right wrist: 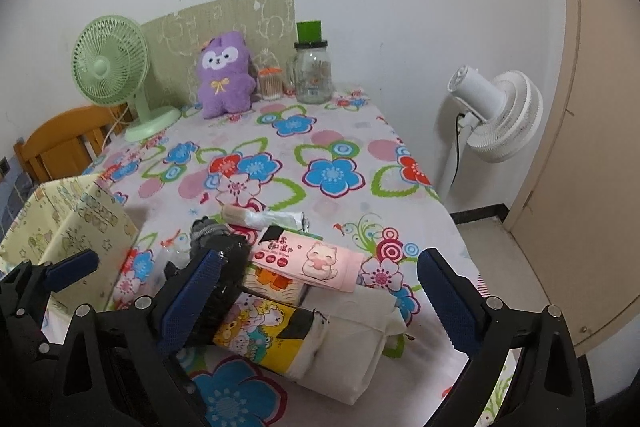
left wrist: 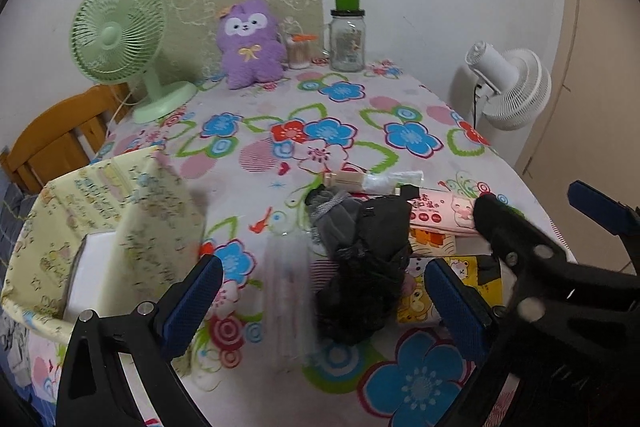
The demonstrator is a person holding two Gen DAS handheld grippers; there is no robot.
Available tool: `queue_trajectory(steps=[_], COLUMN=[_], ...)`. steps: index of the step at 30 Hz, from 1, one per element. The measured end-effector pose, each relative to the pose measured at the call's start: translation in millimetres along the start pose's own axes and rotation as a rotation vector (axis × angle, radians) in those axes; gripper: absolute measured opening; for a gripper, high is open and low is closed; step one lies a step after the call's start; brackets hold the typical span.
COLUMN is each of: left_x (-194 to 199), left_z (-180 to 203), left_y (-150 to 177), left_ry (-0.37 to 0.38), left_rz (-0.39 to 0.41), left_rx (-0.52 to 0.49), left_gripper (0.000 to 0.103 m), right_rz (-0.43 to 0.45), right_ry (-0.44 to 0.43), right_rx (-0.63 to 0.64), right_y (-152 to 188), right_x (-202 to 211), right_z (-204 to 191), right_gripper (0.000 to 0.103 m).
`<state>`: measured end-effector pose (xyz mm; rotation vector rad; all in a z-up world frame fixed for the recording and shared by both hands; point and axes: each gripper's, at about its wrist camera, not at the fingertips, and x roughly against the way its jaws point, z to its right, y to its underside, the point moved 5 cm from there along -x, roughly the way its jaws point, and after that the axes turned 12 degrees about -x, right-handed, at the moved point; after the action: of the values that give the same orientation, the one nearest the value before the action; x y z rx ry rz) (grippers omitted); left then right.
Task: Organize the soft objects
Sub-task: 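Lower the left tool onto the black bundle and close it, then grasp the pink tissue pack with the right tool while the left tool holds the black bundle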
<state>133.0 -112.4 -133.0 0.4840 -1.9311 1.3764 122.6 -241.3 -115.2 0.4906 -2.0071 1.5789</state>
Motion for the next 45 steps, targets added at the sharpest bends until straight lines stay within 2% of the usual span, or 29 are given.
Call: queue_trajectory(steps=[5, 8, 11, 14, 16, 18, 28, 37, 40, 45], left_x=[-14, -22, -31, -40, -44, -46, -56, -63, -64, -63], left_z=[7, 10, 12, 14, 14, 15, 15, 17, 17, 17], left_y=[-3, -4, -4, -2, -2, -2, -3, -3, -3, -3], left_ry=[0.013, 0.017, 0.028, 0.06, 0.089, 0.117, 0.16, 0.151, 0.151, 0.155], left_rz=[-0.015, -0.025, -0.044, -0.068, -0.076, -0.082, -0.101, -0.106, -0.106, -0.107], left_rx=[-0.011, -0.018, -0.023, -0.015, -0.009, -0.001, 0.006, -0.014, -0.02, -0.017], left_gripper=[0.098, 0.092, 0.081, 0.065, 0.05, 0.043, 0.04, 0.04, 0.04, 0.04], right_rz=[-0.023, -0.036, -0.05, -0.065, -0.075, -0.082, -0.127, -0.187, -0.21, -0.191], right_ry=[0.007, 0.016, 0.024, 0.028, 0.025, 0.02, 0.015, 0.021, -0.003, -0.008], right_rx=[-0.005, -0.004, -0.002, -0.001, -0.005, -0.012, 0.001, 0.007, 0.002, 0.002], right_y=[1, 3, 4, 5, 5, 5, 4, 11, 14, 12], right_x=[-13, -21, -28, -36, -40, -44, -70, -93, -97, -93], right_z=[3, 5, 8, 9, 10, 10, 3, 1, -1, -3], right_gripper=[0.1, 0.1, 0.1, 0.1, 0.1, 0.1, 0.1, 0.099, 0.095, 0.088])
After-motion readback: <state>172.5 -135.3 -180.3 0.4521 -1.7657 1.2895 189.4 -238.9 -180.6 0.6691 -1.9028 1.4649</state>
